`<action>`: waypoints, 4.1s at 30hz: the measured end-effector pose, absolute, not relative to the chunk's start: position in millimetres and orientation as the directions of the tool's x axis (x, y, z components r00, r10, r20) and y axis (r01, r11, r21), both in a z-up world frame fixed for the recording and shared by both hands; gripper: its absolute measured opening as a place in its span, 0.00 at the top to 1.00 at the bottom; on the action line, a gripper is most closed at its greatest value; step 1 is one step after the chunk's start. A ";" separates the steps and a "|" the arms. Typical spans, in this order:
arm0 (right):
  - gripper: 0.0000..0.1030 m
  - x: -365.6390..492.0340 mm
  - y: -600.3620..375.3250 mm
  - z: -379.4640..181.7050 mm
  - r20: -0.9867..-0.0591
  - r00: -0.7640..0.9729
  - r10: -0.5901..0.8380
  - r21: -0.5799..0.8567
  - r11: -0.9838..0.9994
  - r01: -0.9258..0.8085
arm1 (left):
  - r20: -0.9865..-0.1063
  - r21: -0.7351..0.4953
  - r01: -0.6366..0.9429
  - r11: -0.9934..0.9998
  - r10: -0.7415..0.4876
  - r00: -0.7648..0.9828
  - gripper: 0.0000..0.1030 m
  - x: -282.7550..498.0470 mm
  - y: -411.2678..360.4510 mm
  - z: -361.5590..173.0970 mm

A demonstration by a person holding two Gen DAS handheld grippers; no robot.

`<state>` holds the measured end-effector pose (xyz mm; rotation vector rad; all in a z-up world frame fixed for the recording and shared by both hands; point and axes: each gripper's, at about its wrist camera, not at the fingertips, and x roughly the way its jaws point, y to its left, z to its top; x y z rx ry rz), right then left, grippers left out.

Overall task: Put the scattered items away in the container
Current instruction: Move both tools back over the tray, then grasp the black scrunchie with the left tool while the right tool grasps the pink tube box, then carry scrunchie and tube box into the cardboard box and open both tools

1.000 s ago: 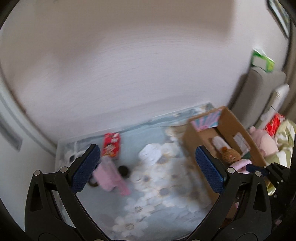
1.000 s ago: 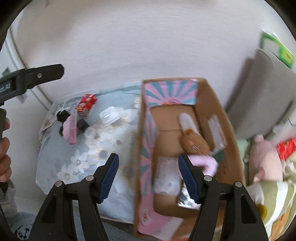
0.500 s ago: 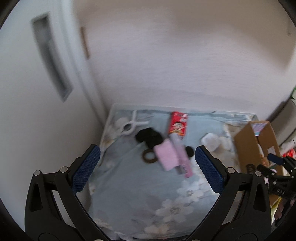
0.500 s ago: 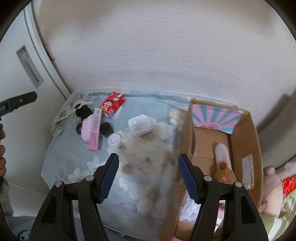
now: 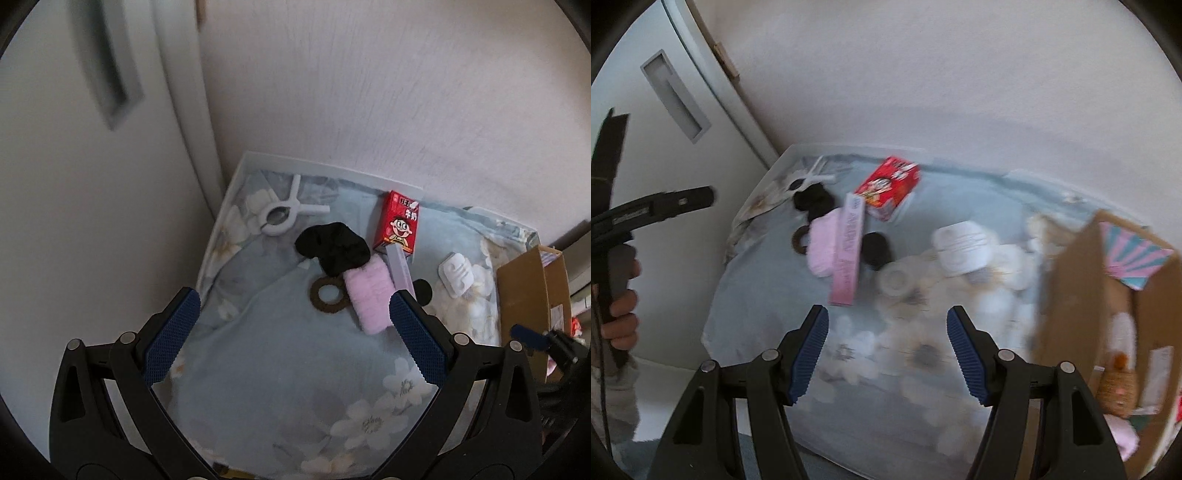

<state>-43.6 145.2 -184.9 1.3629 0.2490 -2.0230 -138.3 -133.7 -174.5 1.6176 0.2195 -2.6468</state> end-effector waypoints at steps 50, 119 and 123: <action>0.88 -50.6 70.6 -261.4 -0.860 -0.016 -0.510 0.354 -0.619 0.701 | -0.946 -0.082 0.129 -0.988 0.036 -0.323 0.85 -214.5 -85.7 -260.0; 0.88 2.5 381.2 -189.9 -0.883 -0.426 -0.198 0.176 -0.980 0.091 | -0.908 0.019 -0.637 -0.770 0.254 -0.334 0.83 -88.1 297.1 -171.0; 0.88 2.0 378.5 -192.4 -0.881 -0.417 -0.224 0.195 -0.974 0.113 | -0.907 0.020 -0.630 -0.776 0.251 -0.339 0.83 -92.1 300.4 -168.6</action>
